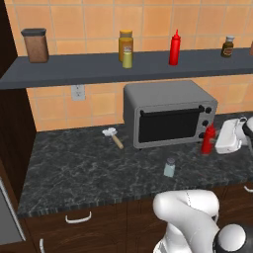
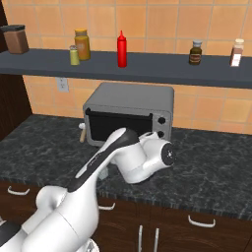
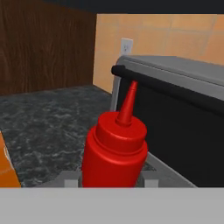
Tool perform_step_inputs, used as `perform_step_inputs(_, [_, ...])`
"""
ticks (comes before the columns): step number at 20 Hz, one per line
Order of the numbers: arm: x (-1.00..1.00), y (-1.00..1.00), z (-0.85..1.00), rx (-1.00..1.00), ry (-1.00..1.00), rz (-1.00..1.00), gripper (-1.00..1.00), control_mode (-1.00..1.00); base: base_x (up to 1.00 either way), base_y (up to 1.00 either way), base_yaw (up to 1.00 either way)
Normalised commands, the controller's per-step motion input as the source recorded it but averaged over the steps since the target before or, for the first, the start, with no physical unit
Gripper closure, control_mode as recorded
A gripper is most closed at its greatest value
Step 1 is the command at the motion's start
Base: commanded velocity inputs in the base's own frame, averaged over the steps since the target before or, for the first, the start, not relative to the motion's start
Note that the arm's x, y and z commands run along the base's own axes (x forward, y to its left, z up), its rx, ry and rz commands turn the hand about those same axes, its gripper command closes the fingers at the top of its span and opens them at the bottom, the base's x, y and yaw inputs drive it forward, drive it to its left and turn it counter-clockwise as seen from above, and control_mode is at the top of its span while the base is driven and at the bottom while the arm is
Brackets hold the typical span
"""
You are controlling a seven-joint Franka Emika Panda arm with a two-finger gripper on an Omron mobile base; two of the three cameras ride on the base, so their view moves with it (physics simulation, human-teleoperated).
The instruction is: Put the shaker and condiment bottle from the counter next to their counterparts in the cabinet.
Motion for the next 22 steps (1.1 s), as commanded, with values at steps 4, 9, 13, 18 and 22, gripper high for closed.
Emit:
perform_step_inputs(4, [-0.23,0.00,0.64,0.00,0.00,0.00,1.00,-1.00,0.00,0.00,0.00])
perform_step_inputs(9, [-0.23,0.00,0.68,0.00,0.00,0.00,1.00,-1.00,0.00,0.00,0.00])
perform_step_inputs(13, [-0.21,0.00,0.67,0.00,0.00,0.00,1.00,-1.00,0.00,0.00,0.00])
perform_step_inputs(18, [-0.20,0.00,0.66,0.00,0.00,0.00,1.00,-1.00,0.00,0.00,0.00])
perform_step_inputs(22, [-0.13,0.00,0.66,0.00,0.00,0.00,1.00,-1.00,0.00,0.00,0.00])
